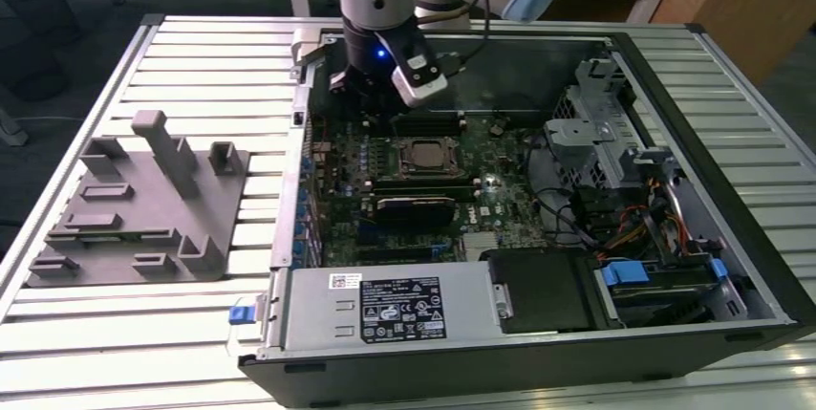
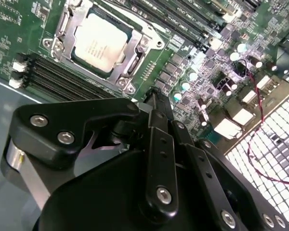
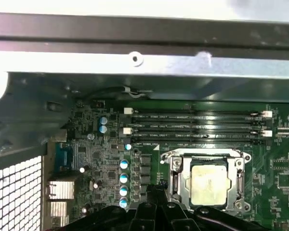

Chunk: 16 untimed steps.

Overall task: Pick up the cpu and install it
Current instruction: 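Install the first cpu locking lever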

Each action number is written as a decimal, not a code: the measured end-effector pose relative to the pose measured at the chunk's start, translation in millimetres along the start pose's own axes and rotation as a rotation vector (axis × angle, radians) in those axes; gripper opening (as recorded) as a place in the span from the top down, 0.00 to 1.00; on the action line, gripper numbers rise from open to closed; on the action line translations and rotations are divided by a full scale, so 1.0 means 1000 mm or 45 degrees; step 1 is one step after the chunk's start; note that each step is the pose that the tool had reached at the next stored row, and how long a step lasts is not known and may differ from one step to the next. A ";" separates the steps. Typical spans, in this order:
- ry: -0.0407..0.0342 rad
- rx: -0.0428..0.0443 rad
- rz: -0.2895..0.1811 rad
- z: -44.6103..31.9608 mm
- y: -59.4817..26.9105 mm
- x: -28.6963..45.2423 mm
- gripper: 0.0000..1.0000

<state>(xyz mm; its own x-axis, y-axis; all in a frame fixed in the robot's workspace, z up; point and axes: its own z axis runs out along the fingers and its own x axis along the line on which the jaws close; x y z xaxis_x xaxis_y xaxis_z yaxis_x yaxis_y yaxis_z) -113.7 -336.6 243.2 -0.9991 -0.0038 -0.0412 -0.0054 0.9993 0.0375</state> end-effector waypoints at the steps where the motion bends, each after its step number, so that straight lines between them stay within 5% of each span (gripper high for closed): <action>1: 0.0003 -0.001 0.000 -0.0001 -0.0002 0.0008 0.89; 3: 0.0002 -0.013 0.000 -0.0001 -0.0006 0.0025 0.89; 6: -0.0001 -0.047 -0.001 -0.0003 -0.0012 0.0052 0.89; 12: -0.0008 -0.169 0.002 -0.0004 -0.0025 0.0077 0.89; 16: -0.0010 -0.222 0.004 -0.0004 -0.0029 0.0078 0.89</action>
<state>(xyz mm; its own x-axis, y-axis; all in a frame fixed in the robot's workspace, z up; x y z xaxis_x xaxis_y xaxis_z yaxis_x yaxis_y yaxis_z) -121.4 -339.5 243.2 -0.9991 -0.0005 -0.0416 -0.0092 0.9776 0.2102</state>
